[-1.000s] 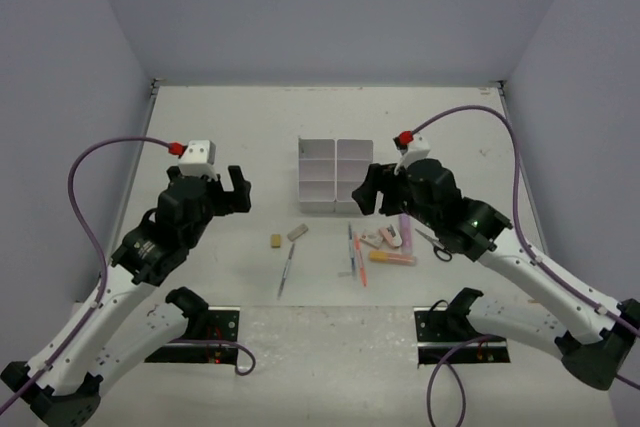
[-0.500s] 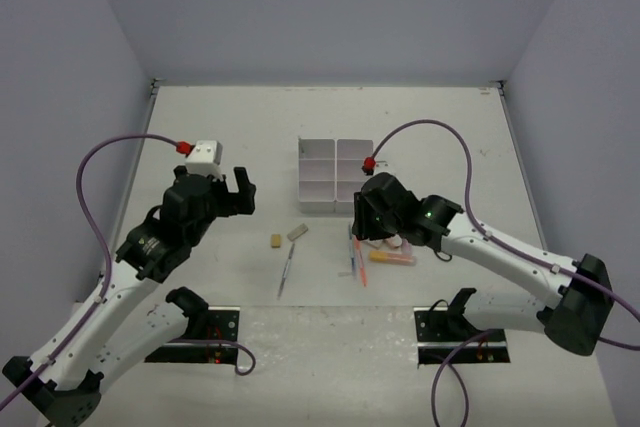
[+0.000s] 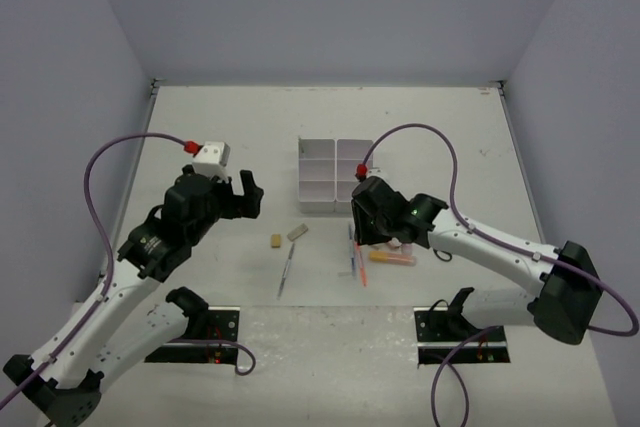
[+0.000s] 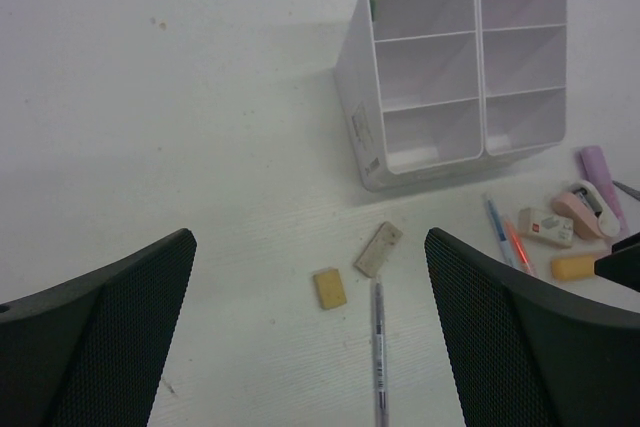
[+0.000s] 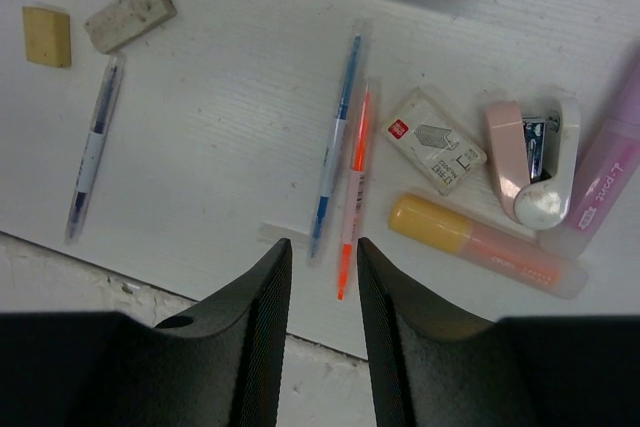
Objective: Sort the stationery into containers
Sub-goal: Pick up the pen cap from the center of the board.
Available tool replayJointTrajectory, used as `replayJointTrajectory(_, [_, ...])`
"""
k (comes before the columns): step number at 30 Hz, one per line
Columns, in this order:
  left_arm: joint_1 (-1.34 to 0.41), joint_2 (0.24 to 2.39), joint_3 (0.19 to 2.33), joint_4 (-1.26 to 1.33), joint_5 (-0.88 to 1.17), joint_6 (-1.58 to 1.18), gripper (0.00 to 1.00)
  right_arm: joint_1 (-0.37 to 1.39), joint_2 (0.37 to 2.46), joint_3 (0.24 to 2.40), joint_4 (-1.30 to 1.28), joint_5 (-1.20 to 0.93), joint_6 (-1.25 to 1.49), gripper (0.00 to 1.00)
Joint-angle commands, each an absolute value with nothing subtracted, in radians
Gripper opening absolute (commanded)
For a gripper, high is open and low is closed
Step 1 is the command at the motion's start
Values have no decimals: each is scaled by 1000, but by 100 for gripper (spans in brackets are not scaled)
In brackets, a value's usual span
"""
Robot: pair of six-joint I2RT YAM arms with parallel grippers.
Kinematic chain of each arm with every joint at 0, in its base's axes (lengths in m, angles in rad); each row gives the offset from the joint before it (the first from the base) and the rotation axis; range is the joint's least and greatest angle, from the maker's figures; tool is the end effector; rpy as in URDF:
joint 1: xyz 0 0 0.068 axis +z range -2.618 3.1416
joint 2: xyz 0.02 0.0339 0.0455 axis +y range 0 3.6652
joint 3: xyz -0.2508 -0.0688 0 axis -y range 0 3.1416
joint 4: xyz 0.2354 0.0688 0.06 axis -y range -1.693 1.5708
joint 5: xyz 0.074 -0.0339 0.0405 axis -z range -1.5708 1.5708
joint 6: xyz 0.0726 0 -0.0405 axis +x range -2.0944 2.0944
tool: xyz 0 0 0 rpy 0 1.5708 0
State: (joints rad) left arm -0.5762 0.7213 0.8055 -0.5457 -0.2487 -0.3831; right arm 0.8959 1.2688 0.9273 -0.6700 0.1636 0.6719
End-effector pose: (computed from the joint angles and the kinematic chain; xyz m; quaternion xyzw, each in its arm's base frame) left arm 0.1694 -0.0888 0.2944 0.0163 0.8459 -0.1476 0.5123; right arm 0.1745 0.1992 0.2072 -0.0847 0.9545 0.1386 0.2503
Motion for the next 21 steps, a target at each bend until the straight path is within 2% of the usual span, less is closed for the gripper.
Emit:
replayJointTrajectory(1, [-572,771,828,-498,-42,-357,100,899,1172,906,-702,182,661,36])
replayJointTrajectory(3, [-582,788,824,-474,85,-351,100,899,1142,909,-725,173,652,36])
replayJointTrajectory(6, [-637,828,849,-474,146,-346,100,900,1098,921,-798,207,657,36])
replayJointTrajectory(10, [-830,918,905,-480,39,-364,99,900,949,942,-885,241,665,38])
replayJointTrajectory(15, [-1009,1150,951,-472,-121,-379,85,899,764,982,-978,263,698,42])
replayJointTrajectory(18, [-1113,1277,974,-432,-189,-352,78,899,712,988,-1016,278,699,49])
replayJointTrajectory(19, [-1115,1308,978,-419,-197,-346,74,900,705,990,-1023,283,700,49])
replayJointTrajectory(20, [-1134,1359,982,-407,-203,-336,66,899,702,993,-1042,288,703,49])
replayJointTrajectory(21, [-1143,1363,985,-389,-197,-320,64,900,697,994,-1056,290,705,49])
